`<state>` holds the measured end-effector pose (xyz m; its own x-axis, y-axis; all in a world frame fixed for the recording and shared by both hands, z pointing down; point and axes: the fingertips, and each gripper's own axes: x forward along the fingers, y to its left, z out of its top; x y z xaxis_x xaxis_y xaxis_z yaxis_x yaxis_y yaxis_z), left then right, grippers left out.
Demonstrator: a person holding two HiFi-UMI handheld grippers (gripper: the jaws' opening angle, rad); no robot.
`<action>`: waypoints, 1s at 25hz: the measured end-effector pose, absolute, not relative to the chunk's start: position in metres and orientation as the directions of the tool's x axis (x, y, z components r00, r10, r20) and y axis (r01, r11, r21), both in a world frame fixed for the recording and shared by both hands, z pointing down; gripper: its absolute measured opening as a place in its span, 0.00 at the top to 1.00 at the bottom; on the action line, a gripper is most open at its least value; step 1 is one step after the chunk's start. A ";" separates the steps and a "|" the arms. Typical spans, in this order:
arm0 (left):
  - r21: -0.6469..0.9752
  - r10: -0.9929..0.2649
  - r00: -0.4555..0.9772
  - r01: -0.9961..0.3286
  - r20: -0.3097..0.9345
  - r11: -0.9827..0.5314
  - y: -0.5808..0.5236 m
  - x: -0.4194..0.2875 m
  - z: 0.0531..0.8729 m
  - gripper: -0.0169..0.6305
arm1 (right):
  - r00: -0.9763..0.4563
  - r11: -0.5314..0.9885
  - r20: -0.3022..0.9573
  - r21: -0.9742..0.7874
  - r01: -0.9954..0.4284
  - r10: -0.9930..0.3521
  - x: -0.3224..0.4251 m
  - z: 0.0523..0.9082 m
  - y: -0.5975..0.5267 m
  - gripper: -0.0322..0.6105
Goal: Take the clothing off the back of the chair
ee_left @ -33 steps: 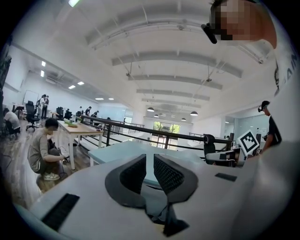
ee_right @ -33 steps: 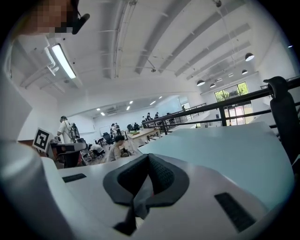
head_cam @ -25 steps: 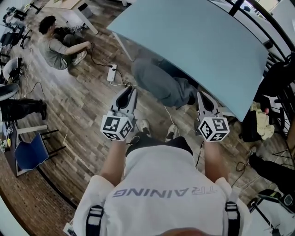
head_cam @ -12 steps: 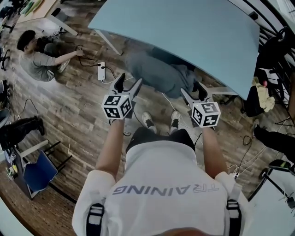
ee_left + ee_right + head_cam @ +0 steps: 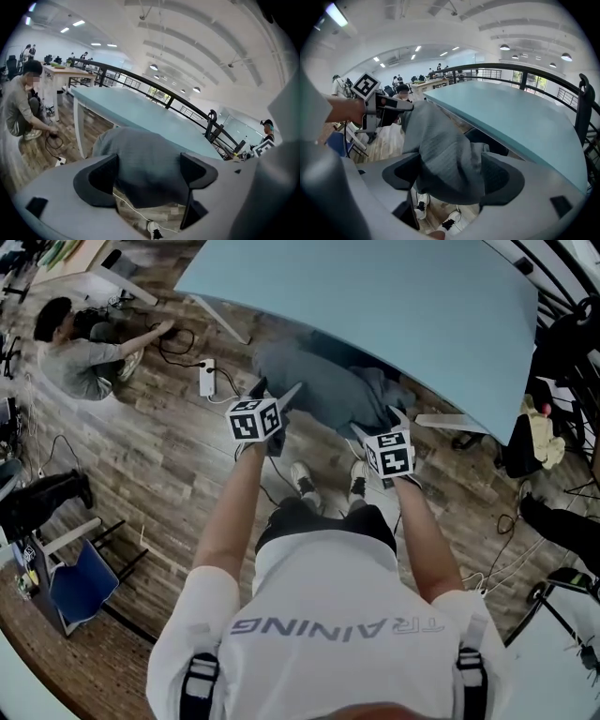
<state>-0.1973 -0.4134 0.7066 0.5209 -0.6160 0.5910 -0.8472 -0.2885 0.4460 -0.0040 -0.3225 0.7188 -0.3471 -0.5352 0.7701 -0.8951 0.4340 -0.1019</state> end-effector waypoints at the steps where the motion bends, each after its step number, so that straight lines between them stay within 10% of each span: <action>1: 0.451 -0.611 0.516 -0.849 0.600 -0.274 -0.416 -0.194 0.712 0.35 | -0.349 0.444 0.776 -0.099 -0.890 -0.525 -0.006 0.724 -0.324 0.34; 9: 0.481 -0.582 0.488 -0.858 0.650 -0.180 -0.436 -0.185 0.731 0.36 | -0.352 0.523 0.796 -0.052 -0.851 -0.493 -0.027 0.734 -0.335 0.39; 16: 0.226 -0.606 0.435 -0.892 0.666 -0.391 -0.418 -0.170 0.708 0.80 | -0.417 0.503 0.725 -0.112 -0.857 -0.549 -0.031 0.714 -0.336 0.73; 25: 0.175 -0.721 0.457 -0.884 0.521 -0.434 -0.410 -0.164 0.623 0.81 | -0.455 0.376 0.578 -0.258 -0.890 -0.678 -0.009 0.641 -0.364 0.76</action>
